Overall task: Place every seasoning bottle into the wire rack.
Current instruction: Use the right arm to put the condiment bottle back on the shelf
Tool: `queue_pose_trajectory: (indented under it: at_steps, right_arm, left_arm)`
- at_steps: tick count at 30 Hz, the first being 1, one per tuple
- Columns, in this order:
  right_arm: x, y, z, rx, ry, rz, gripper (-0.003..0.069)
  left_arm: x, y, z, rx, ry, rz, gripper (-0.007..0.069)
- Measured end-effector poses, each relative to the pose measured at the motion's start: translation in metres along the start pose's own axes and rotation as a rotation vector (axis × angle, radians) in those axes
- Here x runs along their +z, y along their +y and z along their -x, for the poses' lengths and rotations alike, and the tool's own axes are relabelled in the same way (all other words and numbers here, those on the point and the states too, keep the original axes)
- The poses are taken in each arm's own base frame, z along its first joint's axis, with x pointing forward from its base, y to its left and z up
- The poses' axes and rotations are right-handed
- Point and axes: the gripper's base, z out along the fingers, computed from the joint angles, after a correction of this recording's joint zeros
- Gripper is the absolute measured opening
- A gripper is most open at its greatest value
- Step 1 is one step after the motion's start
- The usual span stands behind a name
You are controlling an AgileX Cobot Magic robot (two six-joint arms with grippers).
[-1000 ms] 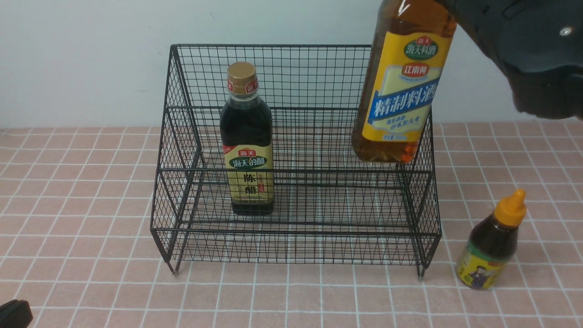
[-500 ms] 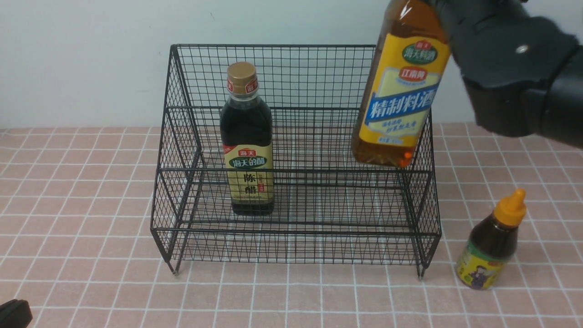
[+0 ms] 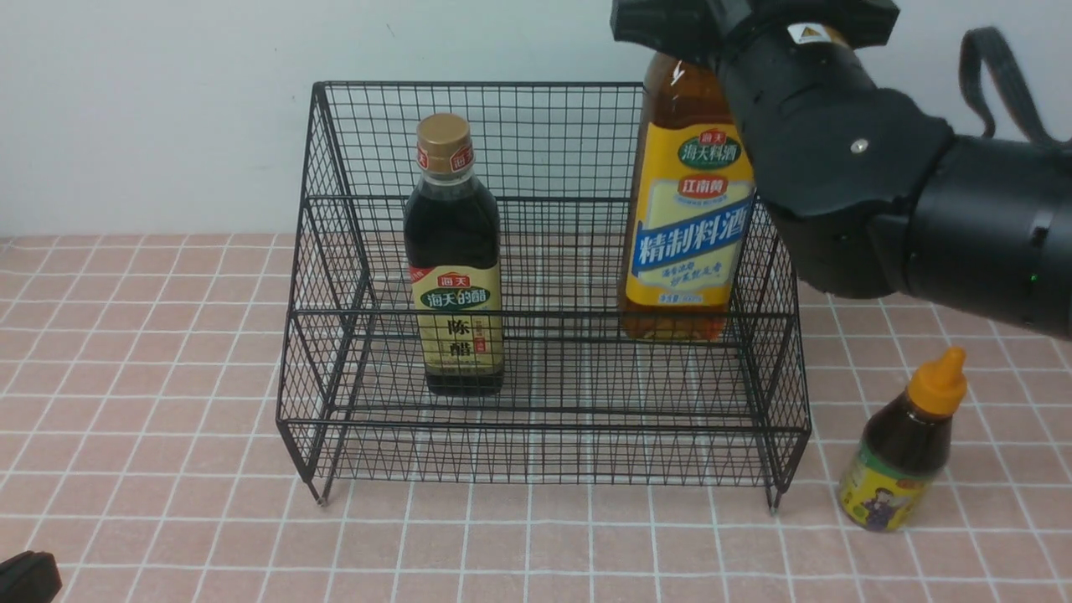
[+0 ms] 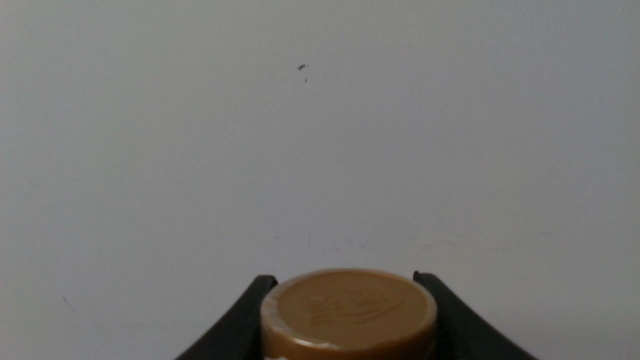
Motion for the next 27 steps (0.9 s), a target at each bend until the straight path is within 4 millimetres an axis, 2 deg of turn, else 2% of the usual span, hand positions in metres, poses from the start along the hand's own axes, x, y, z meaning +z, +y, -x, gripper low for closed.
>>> queue_pose_trajectory:
  at_steps: [20, 27]
  right_arm:
    - [0.009, 0.014, -0.04, 0.002, 0.175, 0.074, 0.0313]
    - [0.008, 0.016, -0.043, 0.023, 0.198, 0.075, 0.0324]
  left_arm:
    - [0.0, 0.0, -0.001, 0.0, 0.003, 0.0, -0.0007]
    - [0.0, 0.0, -0.001, 0.0, 0.003, 0.0, -0.0007]
